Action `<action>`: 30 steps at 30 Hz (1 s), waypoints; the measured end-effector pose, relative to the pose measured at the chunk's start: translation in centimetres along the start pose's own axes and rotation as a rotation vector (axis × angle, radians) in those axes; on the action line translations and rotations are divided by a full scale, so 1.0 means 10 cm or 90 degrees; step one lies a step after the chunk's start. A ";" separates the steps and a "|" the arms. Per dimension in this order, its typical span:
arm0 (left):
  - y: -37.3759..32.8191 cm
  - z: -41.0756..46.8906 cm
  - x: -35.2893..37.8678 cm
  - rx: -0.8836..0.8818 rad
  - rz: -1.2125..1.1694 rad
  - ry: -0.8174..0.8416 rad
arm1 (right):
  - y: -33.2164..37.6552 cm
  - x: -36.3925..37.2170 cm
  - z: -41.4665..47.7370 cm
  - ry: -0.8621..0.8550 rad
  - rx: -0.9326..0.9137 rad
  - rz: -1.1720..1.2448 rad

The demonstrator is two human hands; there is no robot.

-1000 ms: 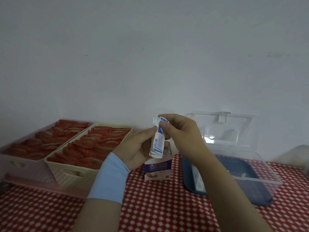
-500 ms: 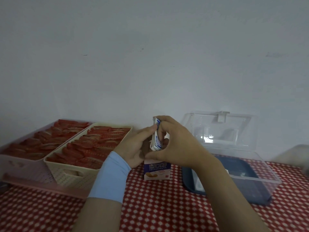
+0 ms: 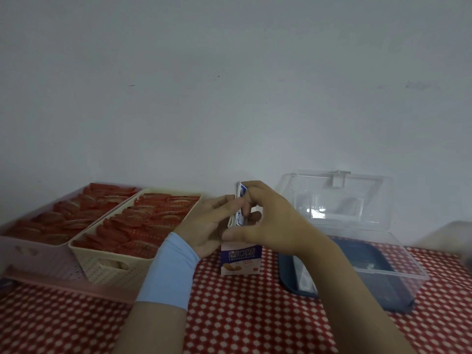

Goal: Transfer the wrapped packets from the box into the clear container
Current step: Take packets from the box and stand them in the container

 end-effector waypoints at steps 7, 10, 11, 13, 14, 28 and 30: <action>-0.03 -0.03 0.22 -0.033 0.024 0.032 | -0.02 -0.22 -0.08 -0.052 0.047 0.246; 0.00 -0.01 0.27 -0.068 0.042 0.035 | -0.04 -0.33 -0.21 -0.022 0.081 0.231; 0.00 0.00 0.32 -0.083 0.048 0.034 | -0.05 -0.37 -0.26 -0.015 0.092 0.222; -0.01 0.03 0.45 -0.116 0.072 0.036 | -0.07 -0.48 -0.36 0.001 0.121 0.191; -0.02 0.05 0.52 -0.132 0.109 0.026 | -0.06 -0.53 -0.41 0.003 0.137 0.174; 0.44 0.45 1.29 -0.038 0.496 -0.107 | -0.23 -1.10 -1.14 -0.023 0.294 0.325; 0.53 0.51 1.35 -0.049 0.487 -0.108 | -0.28 -1.14 -1.21 -0.050 0.324 0.351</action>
Point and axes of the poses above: each hand's wrist, its own z-axis towards the middle knuckle, its own x-axis out of the palm, y = z × x, the point moved 1 cm from there along z, towards the middle knuckle, and after that the axes turned 13 degrees about y, right-handed, at the moved point
